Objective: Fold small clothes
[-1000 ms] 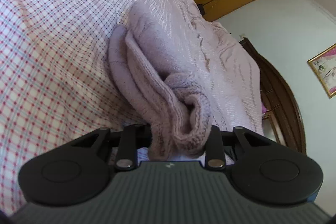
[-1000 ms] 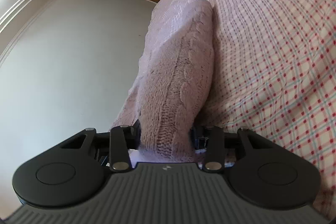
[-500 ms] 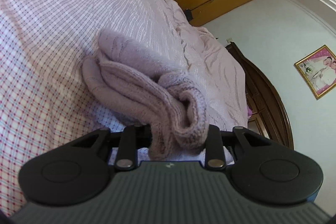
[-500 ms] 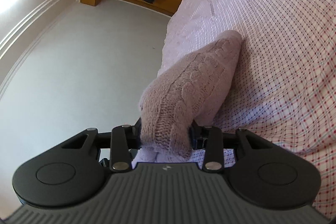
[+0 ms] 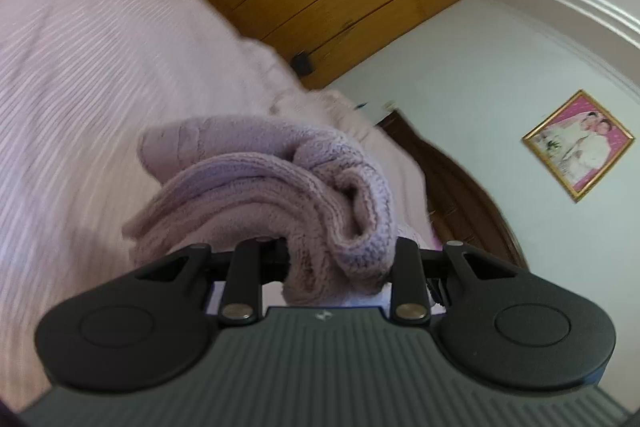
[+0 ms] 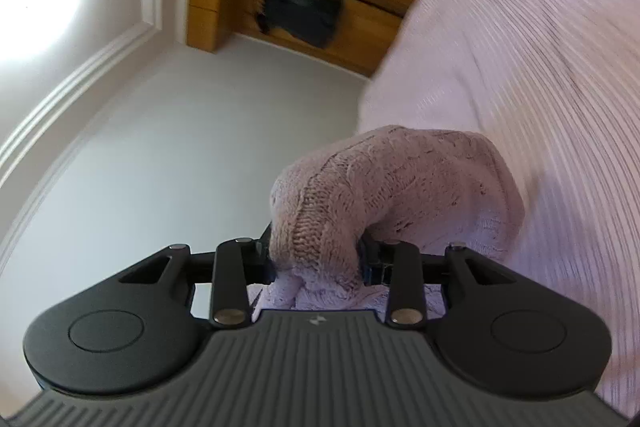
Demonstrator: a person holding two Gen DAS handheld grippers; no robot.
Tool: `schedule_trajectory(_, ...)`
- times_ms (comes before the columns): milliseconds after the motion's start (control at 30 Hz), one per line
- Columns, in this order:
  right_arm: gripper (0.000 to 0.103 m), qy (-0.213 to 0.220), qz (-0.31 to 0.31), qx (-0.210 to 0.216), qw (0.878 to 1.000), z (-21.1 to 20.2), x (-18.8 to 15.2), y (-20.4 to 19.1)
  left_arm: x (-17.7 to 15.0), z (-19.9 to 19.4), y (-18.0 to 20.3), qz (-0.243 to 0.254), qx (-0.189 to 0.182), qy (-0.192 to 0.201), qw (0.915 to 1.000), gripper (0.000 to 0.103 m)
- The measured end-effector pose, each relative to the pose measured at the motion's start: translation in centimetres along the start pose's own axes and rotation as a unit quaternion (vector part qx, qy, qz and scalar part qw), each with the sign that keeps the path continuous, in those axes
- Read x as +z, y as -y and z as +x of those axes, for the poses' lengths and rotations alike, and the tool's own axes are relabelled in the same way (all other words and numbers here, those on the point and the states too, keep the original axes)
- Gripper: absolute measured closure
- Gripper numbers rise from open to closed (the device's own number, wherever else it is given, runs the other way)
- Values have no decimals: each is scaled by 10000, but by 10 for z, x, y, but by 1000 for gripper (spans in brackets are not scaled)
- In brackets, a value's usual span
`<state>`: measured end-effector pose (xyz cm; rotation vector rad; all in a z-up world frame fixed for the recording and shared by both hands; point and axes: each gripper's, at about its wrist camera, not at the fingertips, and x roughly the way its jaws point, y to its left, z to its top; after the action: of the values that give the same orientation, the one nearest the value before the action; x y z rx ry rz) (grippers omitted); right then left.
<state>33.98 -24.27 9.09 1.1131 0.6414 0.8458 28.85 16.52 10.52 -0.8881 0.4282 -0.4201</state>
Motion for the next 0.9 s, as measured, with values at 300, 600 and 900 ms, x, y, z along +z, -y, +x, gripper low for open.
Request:
schedule_trajectory(300,63,-25,-24,-248,9997,-14,37,42,-62,55,-53,-306,302,-530,9977,73)
schedule_trajectory(600,65,4,1267,-1121,9856,-78,-31,147,-138,62,-77,-808,1041,-1193,9841,73)
schedule_trajectory(900,65,-78,914,-1207,9884,-97,-50,89,-151,14,-51,-607,972,-1264,9853,73)
